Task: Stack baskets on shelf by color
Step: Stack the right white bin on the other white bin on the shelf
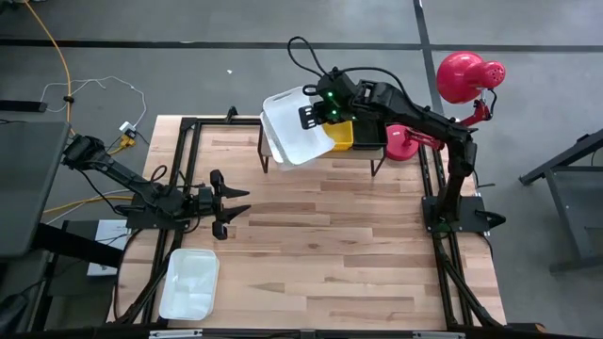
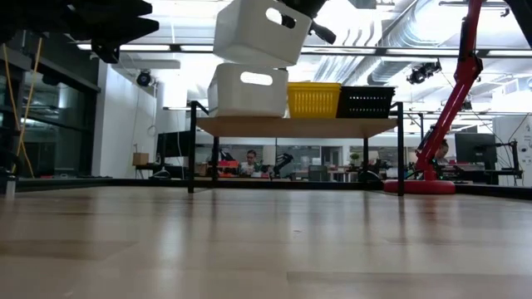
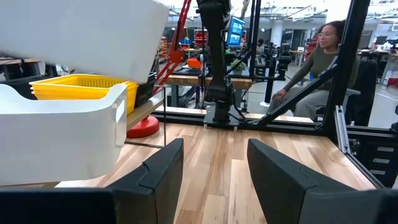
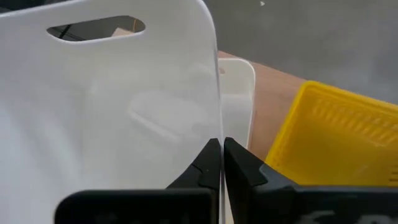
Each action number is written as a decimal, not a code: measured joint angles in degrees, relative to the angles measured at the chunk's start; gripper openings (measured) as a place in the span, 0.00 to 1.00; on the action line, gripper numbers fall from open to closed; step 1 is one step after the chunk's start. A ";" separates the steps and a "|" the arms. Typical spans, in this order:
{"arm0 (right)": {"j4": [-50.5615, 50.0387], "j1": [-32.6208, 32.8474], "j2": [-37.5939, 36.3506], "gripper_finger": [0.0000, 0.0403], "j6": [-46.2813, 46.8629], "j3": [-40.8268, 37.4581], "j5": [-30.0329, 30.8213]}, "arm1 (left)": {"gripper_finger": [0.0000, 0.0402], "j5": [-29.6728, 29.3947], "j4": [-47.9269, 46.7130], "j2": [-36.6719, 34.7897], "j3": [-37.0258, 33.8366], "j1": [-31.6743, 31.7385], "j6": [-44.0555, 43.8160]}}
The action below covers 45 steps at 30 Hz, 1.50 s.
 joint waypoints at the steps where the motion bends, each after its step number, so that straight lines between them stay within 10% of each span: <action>1: 0.07 -0.03 0.19 0.00 0.01 0.00 -0.28 | 0.41 0.00 0.00 0.00 0.00 0.00 0.01; 45: 3.14 -3.54 4.08 0.00 -0.59 0.00 -4.16 | 0.41 0.00 0.01 0.02 0.00 -0.01 0.00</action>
